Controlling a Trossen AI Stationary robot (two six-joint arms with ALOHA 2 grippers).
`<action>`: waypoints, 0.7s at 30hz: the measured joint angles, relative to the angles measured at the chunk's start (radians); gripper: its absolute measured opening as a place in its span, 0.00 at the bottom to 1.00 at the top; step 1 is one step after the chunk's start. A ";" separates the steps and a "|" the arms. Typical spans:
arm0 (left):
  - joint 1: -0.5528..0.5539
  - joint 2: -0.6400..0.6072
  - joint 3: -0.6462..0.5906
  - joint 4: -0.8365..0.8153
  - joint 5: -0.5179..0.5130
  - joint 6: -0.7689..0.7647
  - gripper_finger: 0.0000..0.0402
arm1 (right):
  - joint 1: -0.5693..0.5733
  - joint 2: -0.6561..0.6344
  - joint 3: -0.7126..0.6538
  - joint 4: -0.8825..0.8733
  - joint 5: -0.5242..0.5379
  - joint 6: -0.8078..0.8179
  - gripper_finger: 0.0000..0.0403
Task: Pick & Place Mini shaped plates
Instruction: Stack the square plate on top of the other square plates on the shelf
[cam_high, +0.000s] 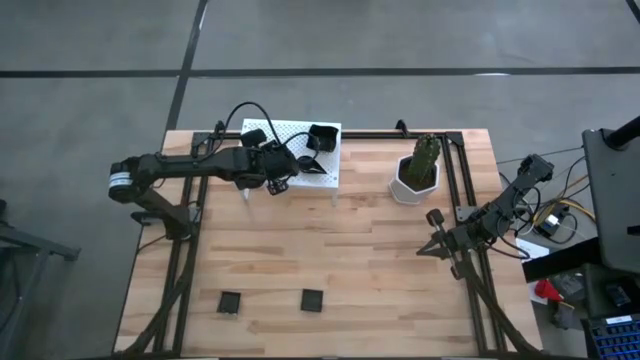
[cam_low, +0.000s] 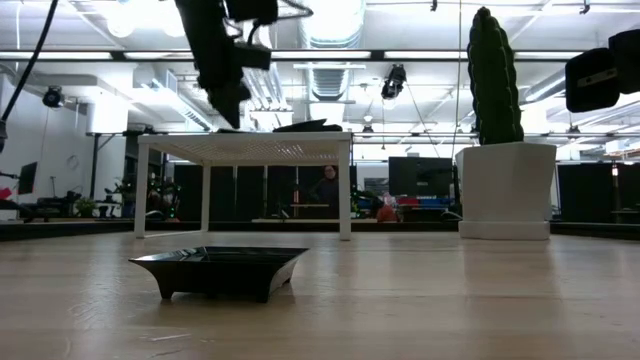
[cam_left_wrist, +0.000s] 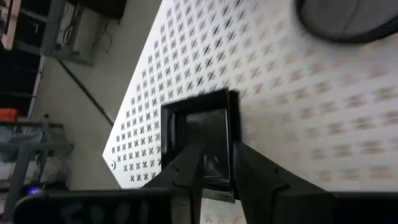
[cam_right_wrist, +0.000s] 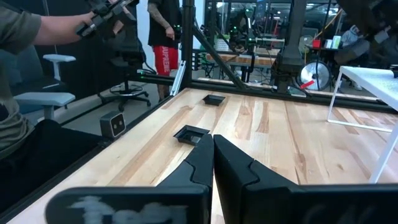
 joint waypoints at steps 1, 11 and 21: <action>-0.011 -0.003 0.008 0.001 0.000 0.000 0.21 | 0.000 0.000 0.000 0.000 0.000 0.001 0.02; -0.089 -0.016 0.062 -0.027 -0.026 -0.023 0.22 | 0.000 0.000 0.000 0.000 0.000 0.002 0.02; -0.254 -0.016 0.062 -0.026 0.062 -0.124 0.22 | 0.000 0.000 0.000 0.000 0.000 0.002 0.02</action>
